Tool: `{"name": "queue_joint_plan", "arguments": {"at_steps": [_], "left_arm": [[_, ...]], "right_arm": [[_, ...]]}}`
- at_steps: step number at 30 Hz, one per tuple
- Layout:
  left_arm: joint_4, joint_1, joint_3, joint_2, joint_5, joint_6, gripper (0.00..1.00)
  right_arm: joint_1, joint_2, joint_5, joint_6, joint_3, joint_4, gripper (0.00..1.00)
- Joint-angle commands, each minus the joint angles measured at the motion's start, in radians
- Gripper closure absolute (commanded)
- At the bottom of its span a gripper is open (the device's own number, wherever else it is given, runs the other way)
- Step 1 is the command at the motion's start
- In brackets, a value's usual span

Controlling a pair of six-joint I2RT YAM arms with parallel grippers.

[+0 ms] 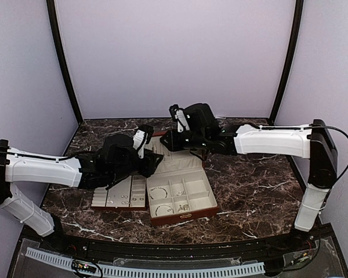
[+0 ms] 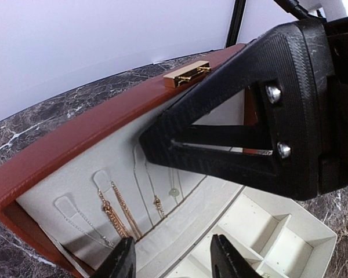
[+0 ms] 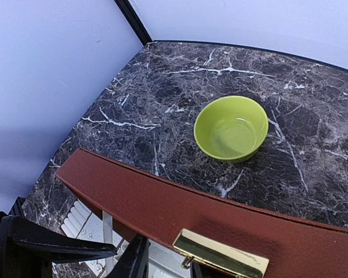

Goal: Organize the mixed jewelry
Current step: Hang the necklace on the necklace hanger.

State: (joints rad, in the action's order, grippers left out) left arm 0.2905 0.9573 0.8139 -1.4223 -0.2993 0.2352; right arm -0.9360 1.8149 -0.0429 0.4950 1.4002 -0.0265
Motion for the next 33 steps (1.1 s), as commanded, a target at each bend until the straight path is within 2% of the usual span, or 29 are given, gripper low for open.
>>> {"name": "queue_joint_plan", "arguments": {"at_steps": [1,21,28,33], "left_arm": [[0.028,-0.006,-0.020,0.044,-0.003,0.011,0.54],[0.032,-0.006,-0.066,0.101,-0.010,0.024,0.54],[0.029,-0.006,-0.105,0.152,-0.036,0.035,0.53],[-0.016,-0.006,-0.112,0.189,-0.092,0.083,0.48]], "right_arm": [[-0.004,0.029,-0.008,0.016,0.080,-0.113,0.74],[-0.004,0.072,-0.016,0.010,0.251,-0.340,0.62],[-0.010,0.049,0.003,0.004,0.267,-0.342,0.61],[-0.009,-0.006,0.040,-0.029,0.264,-0.348,0.54]]}}
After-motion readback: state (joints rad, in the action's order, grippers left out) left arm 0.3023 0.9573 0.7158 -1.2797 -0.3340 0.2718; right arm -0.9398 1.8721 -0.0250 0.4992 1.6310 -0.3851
